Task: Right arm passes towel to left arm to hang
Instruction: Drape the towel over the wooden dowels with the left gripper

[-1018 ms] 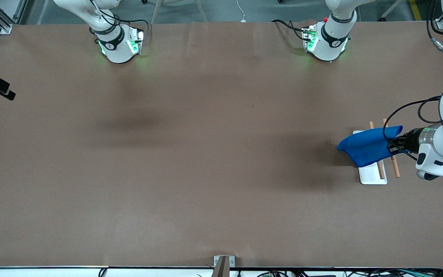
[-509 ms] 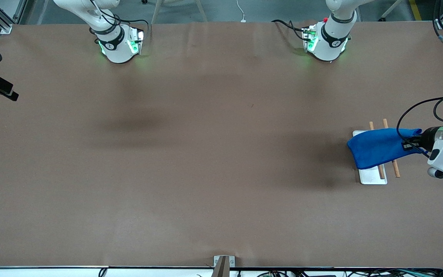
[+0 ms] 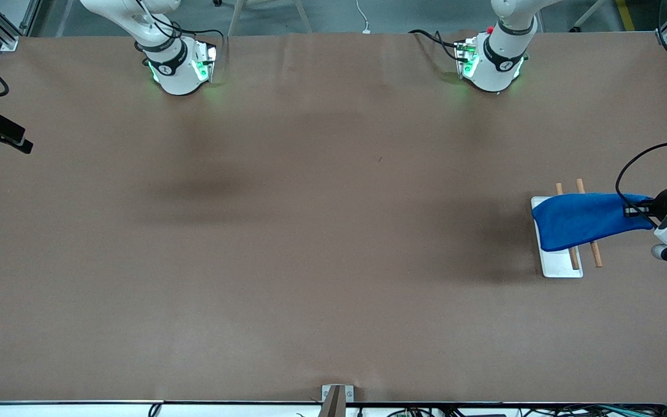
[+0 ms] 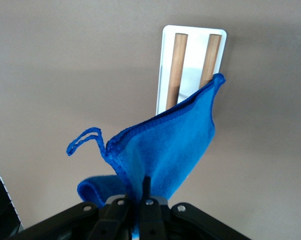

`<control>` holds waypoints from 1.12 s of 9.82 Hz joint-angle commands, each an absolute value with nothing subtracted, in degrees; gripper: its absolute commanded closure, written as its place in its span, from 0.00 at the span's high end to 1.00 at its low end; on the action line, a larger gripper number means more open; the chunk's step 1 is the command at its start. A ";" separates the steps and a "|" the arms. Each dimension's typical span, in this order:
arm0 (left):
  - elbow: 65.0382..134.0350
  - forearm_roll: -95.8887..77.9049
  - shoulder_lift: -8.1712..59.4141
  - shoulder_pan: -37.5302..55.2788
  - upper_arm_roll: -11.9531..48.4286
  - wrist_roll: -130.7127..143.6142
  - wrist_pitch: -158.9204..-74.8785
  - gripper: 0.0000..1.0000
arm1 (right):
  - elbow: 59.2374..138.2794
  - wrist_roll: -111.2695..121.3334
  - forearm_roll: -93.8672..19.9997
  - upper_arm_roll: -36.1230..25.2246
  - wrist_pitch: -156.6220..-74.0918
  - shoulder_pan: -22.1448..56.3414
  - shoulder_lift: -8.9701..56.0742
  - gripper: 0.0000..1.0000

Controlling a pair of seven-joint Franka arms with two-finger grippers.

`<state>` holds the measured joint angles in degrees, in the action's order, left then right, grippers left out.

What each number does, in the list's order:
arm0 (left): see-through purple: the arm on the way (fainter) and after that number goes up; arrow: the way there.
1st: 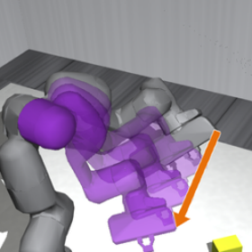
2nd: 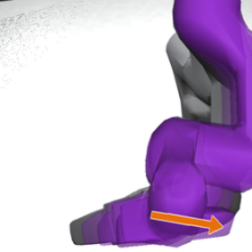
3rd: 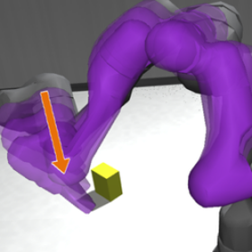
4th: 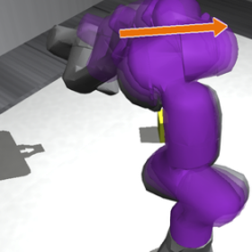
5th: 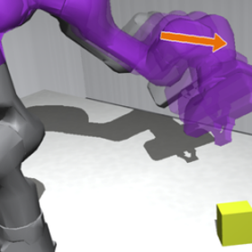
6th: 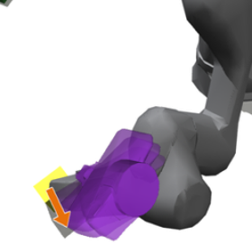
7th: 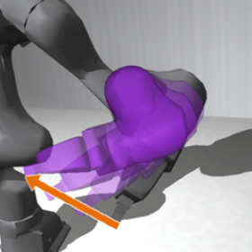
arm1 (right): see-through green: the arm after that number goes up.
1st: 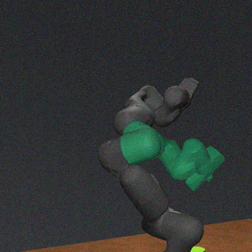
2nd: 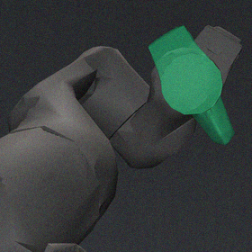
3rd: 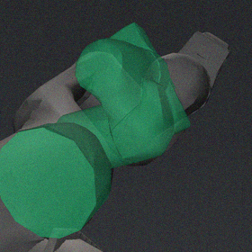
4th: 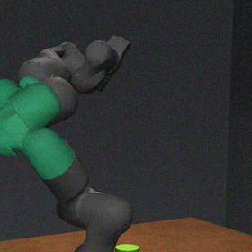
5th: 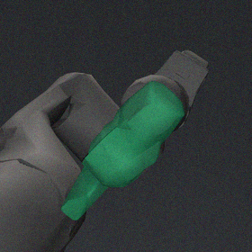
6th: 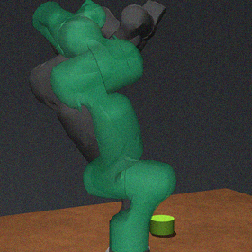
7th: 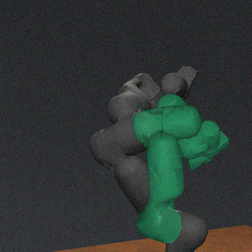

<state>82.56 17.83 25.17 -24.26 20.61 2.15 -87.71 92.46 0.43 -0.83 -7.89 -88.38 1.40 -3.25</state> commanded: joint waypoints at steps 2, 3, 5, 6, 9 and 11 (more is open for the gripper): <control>83.14 18.98 27.59 -25.31 20.92 -0.34 -89.03 0.03 | 91.67 -0.17 -0.88 -8.00 -87.89 1.41 -2.90 1.00; 83.06 18.90 28.38 -26.01 20.92 -0.53 -89.64 0.03 | 91.67 -0.26 -0.88 -8.00 -87.89 1.41 -2.81 1.00; 82.97 19.42 29.53 -27.15 20.92 -1.92 -91.31 0.03 | 91.76 -0.26 -0.88 -8.00 -87.89 1.41 -2.81 1.00; 82.97 20.03 29.79 -27.42 20.92 -3.24 -92.28 0.03 | 91.67 -0.35 -0.88 -8.00 -87.89 1.41 -2.81 1.00; 82.97 20.21 30.93 -28.99 20.13 -6.13 -94.47 0.05 | 91.76 -0.35 -0.88 -8.00 -87.80 1.32 -2.81 1.00; 82.97 20.30 31.64 -29.79 20.13 -6.94 -95.18 0.05 | 91.76 -0.44 -0.88 -8.00 -87.72 1.23 -2.81 1.00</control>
